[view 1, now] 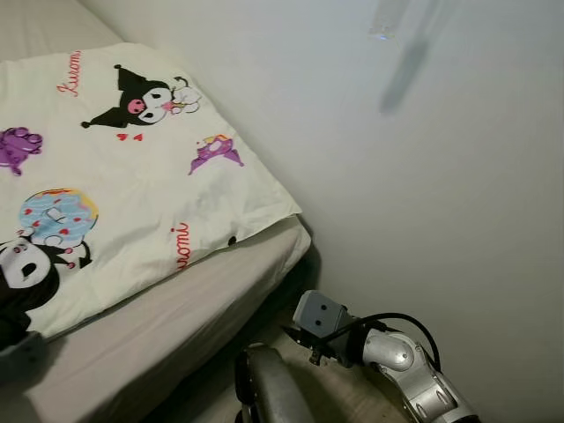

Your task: Clean up the room

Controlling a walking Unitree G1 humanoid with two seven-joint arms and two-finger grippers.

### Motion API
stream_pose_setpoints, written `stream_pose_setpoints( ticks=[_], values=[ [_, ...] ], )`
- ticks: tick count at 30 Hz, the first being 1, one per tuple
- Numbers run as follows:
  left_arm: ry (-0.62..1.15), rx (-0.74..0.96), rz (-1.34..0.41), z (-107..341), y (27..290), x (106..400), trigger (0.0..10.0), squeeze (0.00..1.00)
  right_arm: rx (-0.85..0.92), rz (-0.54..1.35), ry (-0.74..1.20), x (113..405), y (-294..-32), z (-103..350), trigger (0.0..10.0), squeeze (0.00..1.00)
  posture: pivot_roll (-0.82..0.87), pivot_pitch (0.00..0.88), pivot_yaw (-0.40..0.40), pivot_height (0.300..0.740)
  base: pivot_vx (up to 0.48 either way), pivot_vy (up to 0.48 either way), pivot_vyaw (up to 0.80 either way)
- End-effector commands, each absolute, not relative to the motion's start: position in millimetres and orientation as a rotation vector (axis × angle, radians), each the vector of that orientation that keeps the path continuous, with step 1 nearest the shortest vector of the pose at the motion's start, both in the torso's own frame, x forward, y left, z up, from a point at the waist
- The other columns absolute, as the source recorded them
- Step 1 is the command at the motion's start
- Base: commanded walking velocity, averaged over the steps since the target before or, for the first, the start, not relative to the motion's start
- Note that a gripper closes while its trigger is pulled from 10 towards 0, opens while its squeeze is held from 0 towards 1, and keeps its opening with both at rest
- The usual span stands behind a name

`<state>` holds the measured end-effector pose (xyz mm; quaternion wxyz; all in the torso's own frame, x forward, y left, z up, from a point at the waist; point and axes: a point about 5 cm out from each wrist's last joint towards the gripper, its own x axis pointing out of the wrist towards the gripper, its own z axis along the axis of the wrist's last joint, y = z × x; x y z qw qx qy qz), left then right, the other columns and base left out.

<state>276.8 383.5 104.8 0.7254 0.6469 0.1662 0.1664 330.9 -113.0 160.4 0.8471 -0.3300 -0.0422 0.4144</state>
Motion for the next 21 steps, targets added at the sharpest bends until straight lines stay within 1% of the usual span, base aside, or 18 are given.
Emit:
stream_pose_setpoints(
  ticks=[1,5,9,11,13,15,16,17,18,21],
  values=[
    [0.381,1.413,0.205,72.4,359.4,271.5,10.0,0.0,-0.683,0.891,-0.048,326.9,-112.6,147.7,10.0,0.0,-0.27,0.515,-0.133,0.571,0.0,0.0,0.0],
    [0.363,1.398,0.191,65.5,348.5,273.5,10.0,0.0,-0.683,0.896,-0.049,325.9,-110.7,147.0,10.0,0.0,-0.28,0.509,-0.125,0.571,0.0,0.0,0.0],
    [0.369,1.381,0.207,63.3,347.6,272.4,10.0,0.0,-0.683,0.897,-0.048,325.4,-110.6,146.7,10.0,0.0,-0.28,0.508,-0.122,0.571,0.0,0.0,0.0],
    [0.398,1.384,0.251,65.8,357.6,267.4,10.0,0.0,-0.681,0.888,-0.047,326.2,-112.3,147.0,10.0,0.0,-0.27,0.51,-0.116,0.571,0.0,0.0,0.0],
    [0.398,1.384,0.251,65.8,357.6,267.4,10.0,0.0,-0.681,0.888,-0.047,326.2,-112.3,147.0,10.0,0.0,-0.27,0.51,-0.116,0.571,0.0,0.0,0.0],
    [0.421,1.393,0.292,69.2,367.6,262.5,10.0,0.0,-0.675,0.88,-0.045,326.8,-112.7,146.8,10.0,0.0,-0.27,0.511,-0.114,0.571,0.0,0.0,0.0],
    [0.421,1.393,0.292,69.2,367.6,262.5,10.0,0.0,-0.675,0.88,-0.045,326.8,-112.7,146.8,10.0,0.0,-0.27,0.511,-0.114,0.571,0.0,0.0,0.0],
    [0.44,1.396,0.321,71.6,375.3,258.0,10.0,0.0,-0.672,0.879,-0.046,326.8,-112.1,146.5,10.0,0.0,-0.27,0.51,-0.111,0.571,0.0,0.0,0.0],
    [0.44,1.396,0.321,71.6,375.3,258.0,10.0,0.0,-0.672,0.879,-0.046,326.8,-112.1,146.5,10.0,0.0,-0.27,0.51,-0.111,0.571,0.0,0.0,0.0],
    [0.495,1.389,0.425,78.6,395.8,245.2,10.0,0.0,-0.668,0.881,-0.047,326.4,-110.2,145.5,10.0,0.0,-0.26,0.506,-0.11,0.571,0.0,0.0,0.0]
  ],
)
